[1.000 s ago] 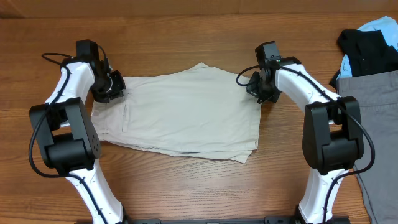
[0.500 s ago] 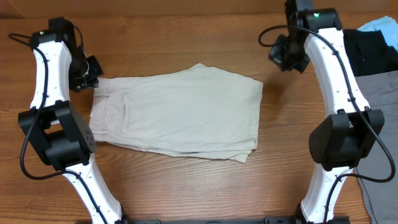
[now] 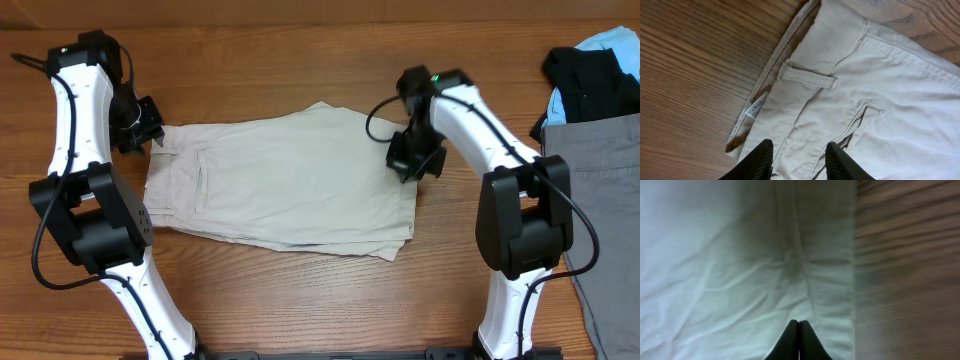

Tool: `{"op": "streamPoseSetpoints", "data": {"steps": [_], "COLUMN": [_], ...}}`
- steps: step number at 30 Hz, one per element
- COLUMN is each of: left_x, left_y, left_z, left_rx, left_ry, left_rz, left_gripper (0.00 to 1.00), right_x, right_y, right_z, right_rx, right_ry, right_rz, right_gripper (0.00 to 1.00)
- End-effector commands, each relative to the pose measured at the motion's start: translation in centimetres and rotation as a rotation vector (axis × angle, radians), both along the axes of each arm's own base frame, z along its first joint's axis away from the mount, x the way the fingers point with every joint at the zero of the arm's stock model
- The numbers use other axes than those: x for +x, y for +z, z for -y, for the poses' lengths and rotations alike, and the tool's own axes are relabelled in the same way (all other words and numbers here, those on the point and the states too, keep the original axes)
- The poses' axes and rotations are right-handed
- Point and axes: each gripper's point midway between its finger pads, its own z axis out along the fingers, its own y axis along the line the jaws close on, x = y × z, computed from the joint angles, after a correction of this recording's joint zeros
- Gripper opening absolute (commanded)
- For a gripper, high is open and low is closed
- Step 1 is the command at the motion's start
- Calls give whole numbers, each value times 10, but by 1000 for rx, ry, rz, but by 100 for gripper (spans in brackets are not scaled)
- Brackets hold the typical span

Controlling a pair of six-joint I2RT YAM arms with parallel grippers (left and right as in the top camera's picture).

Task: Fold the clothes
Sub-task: 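Lift the near edge with both grippers and fold it toward the far edge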

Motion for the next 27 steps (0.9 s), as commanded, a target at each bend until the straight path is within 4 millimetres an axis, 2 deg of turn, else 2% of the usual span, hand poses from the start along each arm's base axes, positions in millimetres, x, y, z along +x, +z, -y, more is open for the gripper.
{"op": "streamPoseSetpoints", "data": {"steps": [1,5,8,15,19,20,24,27], "left_x": [3,3,4,4,3,3,4,4], "left_y": [4,4,4,3,3,3,3,2], "left_z": [-6,-6,-6,-7,-7,-7,-7,-6], "left_rx": [20,20,22,22,21,21,21,20], "left_ry": [6,6,6,8,8,9,9,10], "left_rz": [10,10,15,16,14,14,14,14], "left_gripper": [39,41,45,52,53,53,54,54], "right_x": [-8,-5,7,43,61,68,78,91], "right_y": [-17,-36,-51,-53,-59,-68,-82,-81], "right_z": [-4,-1,0,11,27,39,60,72], "right_rx": [39,49,65,63,47,28,22,21], "right_ry": [-20,-28,-45,-90,-150,-174,-218,-237], "right_rz": [-18,21,85,222,271,281,284,301], "right_gripper": [4,4,4,4,4,4,4,4]}}
